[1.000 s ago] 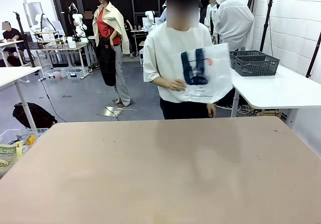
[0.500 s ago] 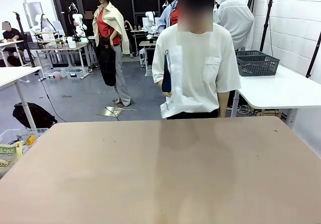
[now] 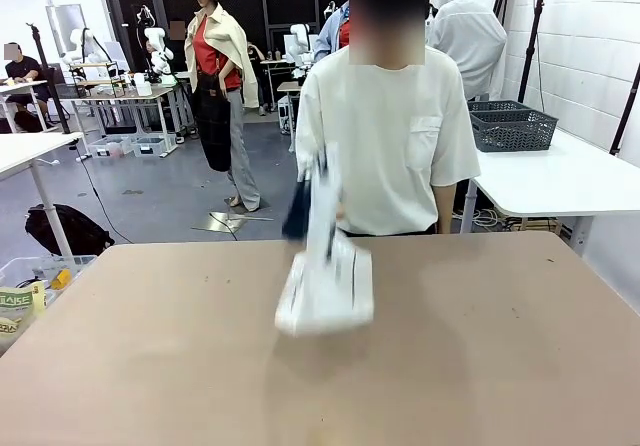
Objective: Transfer purchased items from the store into the shopping bag.
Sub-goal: Open the Reusable shopping bag in the center of the table.
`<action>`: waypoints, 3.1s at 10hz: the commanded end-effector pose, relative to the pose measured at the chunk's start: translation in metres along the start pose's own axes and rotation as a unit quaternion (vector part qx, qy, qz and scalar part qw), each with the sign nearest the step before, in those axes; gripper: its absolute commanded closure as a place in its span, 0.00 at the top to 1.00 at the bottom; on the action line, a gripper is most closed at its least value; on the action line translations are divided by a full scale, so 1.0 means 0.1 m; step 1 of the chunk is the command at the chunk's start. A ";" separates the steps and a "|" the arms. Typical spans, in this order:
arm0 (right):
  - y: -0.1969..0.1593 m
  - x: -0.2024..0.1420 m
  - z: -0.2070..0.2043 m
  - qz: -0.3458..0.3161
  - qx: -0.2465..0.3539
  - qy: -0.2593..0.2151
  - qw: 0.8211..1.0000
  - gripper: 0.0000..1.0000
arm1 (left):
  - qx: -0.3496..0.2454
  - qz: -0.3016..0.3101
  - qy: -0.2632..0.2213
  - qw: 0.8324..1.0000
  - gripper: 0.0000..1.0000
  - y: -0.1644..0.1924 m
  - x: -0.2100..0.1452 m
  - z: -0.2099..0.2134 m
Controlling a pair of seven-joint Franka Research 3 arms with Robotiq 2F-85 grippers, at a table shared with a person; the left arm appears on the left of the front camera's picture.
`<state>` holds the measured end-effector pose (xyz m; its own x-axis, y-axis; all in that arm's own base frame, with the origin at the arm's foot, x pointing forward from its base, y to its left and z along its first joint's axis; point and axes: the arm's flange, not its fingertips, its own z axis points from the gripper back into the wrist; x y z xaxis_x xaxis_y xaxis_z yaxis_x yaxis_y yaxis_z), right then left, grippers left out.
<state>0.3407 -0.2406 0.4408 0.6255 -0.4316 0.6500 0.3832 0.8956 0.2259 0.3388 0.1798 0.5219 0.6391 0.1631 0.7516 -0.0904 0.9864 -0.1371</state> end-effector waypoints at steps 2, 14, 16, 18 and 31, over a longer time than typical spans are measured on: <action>-0.02 -0.01 0.00 0.005 0.001 0.003 1.000 1.00 | 0.001 0.002 0.000 1.000 1.00 0.01 -0.01 0.01; 0.00 0.00 0.00 0.000 0.000 0.000 1.000 1.00 | 0.000 0.000 0.000 1.000 1.00 0.00 0.00 0.00; 0.58 0.17 0.49 0.062 0.045 -0.020 0.997 1.00 | -0.018 -0.111 -0.013 0.994 1.00 -0.76 0.53 -0.01; 1.28 0.24 0.96 0.142 0.115 -0.039 0.982 1.00 | -0.046 -0.191 -0.012 0.980 1.00 -1.54 0.96 -0.04; 3.41 -0.57 1.63 0.357 0.216 0.082 0.905 1.00 | -0.211 -0.272 0.092 0.935 1.00 -4.30 1.24 -0.84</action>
<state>0.3140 0.0813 0.5937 0.6608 0.3041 0.6861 -0.4514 0.8914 0.0397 0.4991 -0.2077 0.6144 0.5999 -0.3972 0.6945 0.5658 0.8243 -0.0173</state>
